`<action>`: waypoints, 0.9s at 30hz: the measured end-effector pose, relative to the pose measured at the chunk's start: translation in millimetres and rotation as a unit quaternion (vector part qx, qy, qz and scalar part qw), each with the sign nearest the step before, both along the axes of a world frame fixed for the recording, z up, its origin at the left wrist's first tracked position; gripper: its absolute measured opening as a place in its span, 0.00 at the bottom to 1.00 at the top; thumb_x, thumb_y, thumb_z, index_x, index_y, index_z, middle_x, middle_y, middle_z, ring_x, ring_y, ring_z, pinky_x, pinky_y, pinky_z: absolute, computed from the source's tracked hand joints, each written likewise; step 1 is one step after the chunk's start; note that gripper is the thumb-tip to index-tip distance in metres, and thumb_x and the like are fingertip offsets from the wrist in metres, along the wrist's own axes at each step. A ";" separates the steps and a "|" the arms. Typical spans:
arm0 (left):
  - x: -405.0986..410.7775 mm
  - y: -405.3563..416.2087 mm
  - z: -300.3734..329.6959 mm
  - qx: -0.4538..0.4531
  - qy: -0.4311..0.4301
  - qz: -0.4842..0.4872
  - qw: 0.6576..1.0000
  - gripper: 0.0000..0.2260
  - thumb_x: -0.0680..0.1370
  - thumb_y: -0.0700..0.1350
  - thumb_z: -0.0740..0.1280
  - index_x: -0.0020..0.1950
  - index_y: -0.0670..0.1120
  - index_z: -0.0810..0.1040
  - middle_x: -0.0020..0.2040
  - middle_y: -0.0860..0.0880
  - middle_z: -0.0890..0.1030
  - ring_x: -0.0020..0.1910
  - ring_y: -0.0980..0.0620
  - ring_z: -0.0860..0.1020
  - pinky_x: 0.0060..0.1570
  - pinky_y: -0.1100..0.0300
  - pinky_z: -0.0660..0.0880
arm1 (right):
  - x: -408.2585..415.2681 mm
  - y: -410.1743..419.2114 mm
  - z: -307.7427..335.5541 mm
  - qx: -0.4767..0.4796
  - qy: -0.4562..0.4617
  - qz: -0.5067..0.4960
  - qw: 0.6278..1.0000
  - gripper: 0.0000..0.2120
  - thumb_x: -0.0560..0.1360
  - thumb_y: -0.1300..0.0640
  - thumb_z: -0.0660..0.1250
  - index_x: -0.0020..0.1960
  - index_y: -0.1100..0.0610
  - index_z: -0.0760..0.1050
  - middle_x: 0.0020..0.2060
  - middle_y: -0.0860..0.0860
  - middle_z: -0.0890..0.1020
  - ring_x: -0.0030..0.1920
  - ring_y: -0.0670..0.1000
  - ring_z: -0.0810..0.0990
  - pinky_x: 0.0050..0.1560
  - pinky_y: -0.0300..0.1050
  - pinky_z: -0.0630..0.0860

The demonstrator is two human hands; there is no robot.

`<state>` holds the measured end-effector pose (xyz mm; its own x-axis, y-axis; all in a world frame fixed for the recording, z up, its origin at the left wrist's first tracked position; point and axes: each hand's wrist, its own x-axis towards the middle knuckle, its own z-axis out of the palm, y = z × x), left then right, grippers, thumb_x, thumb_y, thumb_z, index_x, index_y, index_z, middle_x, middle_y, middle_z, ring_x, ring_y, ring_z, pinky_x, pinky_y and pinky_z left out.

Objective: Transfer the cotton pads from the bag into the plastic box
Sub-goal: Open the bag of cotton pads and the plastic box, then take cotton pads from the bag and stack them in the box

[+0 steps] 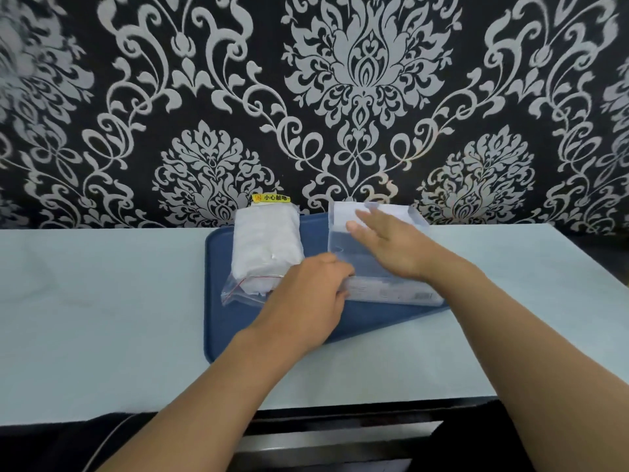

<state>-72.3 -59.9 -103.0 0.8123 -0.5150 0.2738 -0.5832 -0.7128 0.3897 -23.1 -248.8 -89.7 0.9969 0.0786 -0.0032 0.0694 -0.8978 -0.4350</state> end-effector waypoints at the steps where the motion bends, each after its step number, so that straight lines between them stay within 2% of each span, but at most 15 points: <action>1: -0.9 0.3 3.8 -0.003 0.003 -0.011 1.000 0.08 0.78 0.42 0.67 0.56 0.48 0.82 0.51 0.50 0.81 0.48 0.49 0.79 0.51 0.49 0.77 | -4.8 2.3 -2.7 0.015 0.018 0.026 0.999 0.25 0.80 0.34 0.50 0.71 0.44 0.69 0.75 0.48 0.67 0.76 0.54 0.62 0.76 0.62 0.54; 3: 0.9 9.7 19.0 -0.041 -0.004 -0.004 0.999 0.11 0.76 0.46 0.71 0.57 0.53 0.82 0.49 0.55 0.83 0.45 0.54 0.80 0.50 0.53 0.79 | -9.4 3.7 -1.7 0.030 -0.005 0.048 0.998 0.22 0.79 0.34 0.52 0.62 0.44 0.76 0.63 0.45 0.78 0.67 0.50 0.73 0.71 0.54 0.62; 5: 7.0 33.8 39.3 -0.089 -0.028 0.046 0.995 0.17 0.70 0.51 0.77 0.58 0.59 0.81 0.47 0.62 0.79 0.44 0.60 0.78 0.50 0.58 0.77 | -11.9 7.2 11.7 0.082 -0.086 0.047 0.992 0.17 0.80 0.37 0.56 0.49 0.45 0.78 0.48 0.42 0.81 0.53 0.44 0.78 0.57 0.46 0.70; 7: 14.0 66.8 50.3 -0.076 -0.022 0.090 0.993 0.30 0.63 0.53 0.81 0.63 0.61 0.76 0.56 0.62 0.74 0.55 0.59 0.73 0.56 0.59 0.73 | -22.5 16.8 26.1 0.144 -0.174 0.038 0.973 0.10 0.80 0.47 0.65 0.49 0.50 0.83 0.46 0.41 0.83 0.48 0.41 0.79 0.51 0.39 0.74; 9: 19.4 99.2 47.8 -0.001 0.047 0.139 0.989 0.45 0.58 0.55 0.83 0.72 0.59 0.68 0.64 0.58 0.66 0.64 0.56 0.68 0.65 0.56 0.69 | -45.7 44.0 38.3 0.173 -0.212 0.106 0.956 0.04 0.77 0.55 0.71 0.46 0.52 0.85 0.41 0.41 0.84 0.42 0.42 0.80 0.42 0.31 0.73; 11: 24.9 113.4 35.0 0.018 0.096 0.171 0.980 0.50 0.57 0.55 0.84 0.76 0.57 0.65 0.63 0.56 0.65 0.62 0.51 0.71 0.65 0.53 0.72 | -67.1 76.0 34.5 0.127 -0.191 0.210 0.951 0.04 0.75 0.54 0.71 0.45 0.51 0.85 0.39 0.42 0.84 0.38 0.44 0.80 0.39 0.31 0.72; 13: 29.3 113.9 23.8 -0.013 0.092 0.192 0.977 0.42 0.62 0.50 0.82 0.72 0.55 0.68 0.61 0.54 0.69 0.54 0.48 0.78 0.58 0.49 0.78 | -75.5 101.5 16.7 0.018 -0.140 0.247 0.959 0.08 0.78 0.51 0.65 0.50 0.48 0.83 0.44 0.46 0.84 0.41 0.50 0.80 0.41 0.45 0.76; 15: 31.4 110.8 20.0 -0.047 0.086 0.193 0.976 0.29 0.67 0.44 0.78 0.66 0.52 0.75 0.55 0.51 0.77 0.44 0.49 0.81 0.50 0.49 0.80 | -71.1 114.4 -0.1 -0.102 -0.099 0.211 0.967 0.08 0.81 0.52 0.60 0.55 0.47 0.77 0.49 0.50 0.82 0.46 0.56 0.80 0.40 0.48 0.73; 17: 31.7 107.2 16.5 -0.089 0.099 0.185 0.974 0.19 0.70 0.41 0.76 0.60 0.50 0.79 0.48 0.51 0.80 0.38 0.50 0.82 0.48 0.48 0.81 | -61.2 118.8 -10.1 -0.163 -0.101 0.165 0.967 0.09 0.81 0.55 0.61 0.60 0.48 0.72 0.51 0.50 0.80 0.47 0.58 0.80 0.38 0.47 0.69; 20: 31.3 101.8 11.5 -0.147 0.077 0.185 0.969 0.12 0.72 0.41 0.74 0.54 0.50 0.82 0.46 0.52 0.81 0.36 0.51 0.83 0.46 0.50 0.82 | -45.9 117.4 -8.0 -0.177 -0.143 0.120 0.966 0.13 0.80 0.57 0.63 0.63 0.48 0.67 0.49 0.50 0.80 0.46 0.58 0.81 0.38 0.48 0.71; 24: 30.7 98.2 11.0 -0.202 0.036 0.192 0.960 0.05 0.75 0.41 0.72 0.47 0.51 0.84 0.39 0.57 0.83 0.34 0.59 0.82 0.39 0.64 0.78 | -38.1 116.0 3.6 -0.124 -0.157 0.125 0.972 0.11 0.83 0.53 0.59 0.65 0.47 0.65 0.47 0.51 0.82 0.47 0.62 0.81 0.42 0.52 0.77; 27: 33.1 99.5 12.9 -0.222 0.028 0.196 0.955 0.06 0.76 0.41 0.72 0.43 0.52 0.84 0.36 0.58 0.83 0.35 0.58 0.82 0.41 0.59 0.80 | -27.5 113.4 9.5 -0.130 -0.182 0.138 0.965 0.10 0.82 0.53 0.60 0.63 0.47 0.69 0.45 0.51 0.81 0.46 0.60 0.80 0.44 0.52 0.77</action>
